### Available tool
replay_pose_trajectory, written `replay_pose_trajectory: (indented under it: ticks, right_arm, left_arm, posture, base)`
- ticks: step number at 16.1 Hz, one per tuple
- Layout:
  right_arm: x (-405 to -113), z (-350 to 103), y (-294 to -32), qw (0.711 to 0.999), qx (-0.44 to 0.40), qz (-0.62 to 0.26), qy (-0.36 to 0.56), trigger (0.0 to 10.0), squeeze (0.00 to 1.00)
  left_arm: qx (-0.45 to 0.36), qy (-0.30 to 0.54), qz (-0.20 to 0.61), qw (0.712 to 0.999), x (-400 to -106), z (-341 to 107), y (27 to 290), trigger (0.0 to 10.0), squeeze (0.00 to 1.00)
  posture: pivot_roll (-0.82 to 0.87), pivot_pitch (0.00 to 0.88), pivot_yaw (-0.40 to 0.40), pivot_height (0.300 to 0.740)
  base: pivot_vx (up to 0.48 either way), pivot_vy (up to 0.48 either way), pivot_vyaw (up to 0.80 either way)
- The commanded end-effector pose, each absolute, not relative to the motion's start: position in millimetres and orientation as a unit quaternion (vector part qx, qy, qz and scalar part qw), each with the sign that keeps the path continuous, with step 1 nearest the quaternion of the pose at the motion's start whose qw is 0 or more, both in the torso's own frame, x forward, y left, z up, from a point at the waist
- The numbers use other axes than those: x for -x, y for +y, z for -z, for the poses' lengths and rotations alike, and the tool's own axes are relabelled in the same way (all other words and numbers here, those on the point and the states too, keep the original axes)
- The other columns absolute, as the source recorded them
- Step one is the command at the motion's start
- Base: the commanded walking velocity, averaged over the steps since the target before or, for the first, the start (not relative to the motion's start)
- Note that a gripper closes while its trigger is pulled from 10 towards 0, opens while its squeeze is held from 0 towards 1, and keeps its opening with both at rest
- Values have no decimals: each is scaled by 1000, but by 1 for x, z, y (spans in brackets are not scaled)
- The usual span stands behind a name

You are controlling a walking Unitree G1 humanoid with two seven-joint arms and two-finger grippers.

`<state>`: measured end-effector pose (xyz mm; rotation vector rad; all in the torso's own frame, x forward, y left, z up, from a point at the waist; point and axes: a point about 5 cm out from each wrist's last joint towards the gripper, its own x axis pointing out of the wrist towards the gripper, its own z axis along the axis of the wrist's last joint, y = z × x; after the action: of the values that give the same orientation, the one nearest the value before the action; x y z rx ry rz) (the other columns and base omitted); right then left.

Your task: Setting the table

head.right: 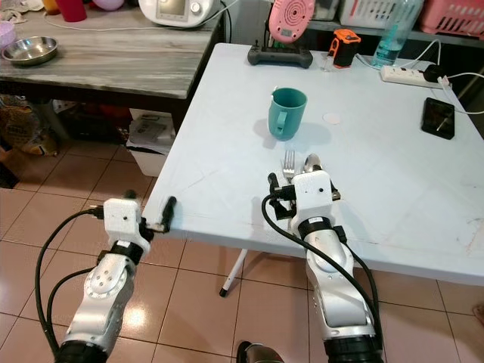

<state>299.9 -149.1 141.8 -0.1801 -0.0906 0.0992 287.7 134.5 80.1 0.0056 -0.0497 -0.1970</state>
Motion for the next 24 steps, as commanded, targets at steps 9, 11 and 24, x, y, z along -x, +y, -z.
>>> replay_pose_trajectory:
  ticks: [9, 11, 24]
  right_arm:
    - [-300, -130, -171, 999, 38, 32, -1, 10000, 0]
    - [-305, -131, -171, 999, 29, 30, 5, 10000, 0]
    - [-330, -136, -161, 999, -6, 12, 35, 10000, 0]
  left_arm:
    - [-26, -62, 213, 975, -285, -96, 121, 10000, 0]
    - [-32, -80, 233, 969, -286, -105, 118, 10000, 0]
    - [-58, -86, 326, 940, -286, -111, 109, 10000, 0]
  posture:
    - [-269, 122, -20, 740]
    - [-271, 130, -16, 740]
    - [-285, 129, -11, 740]
  base:
    - [0, 0, 0]
    - [0, 0, 0]
    - [0, 0, 0]
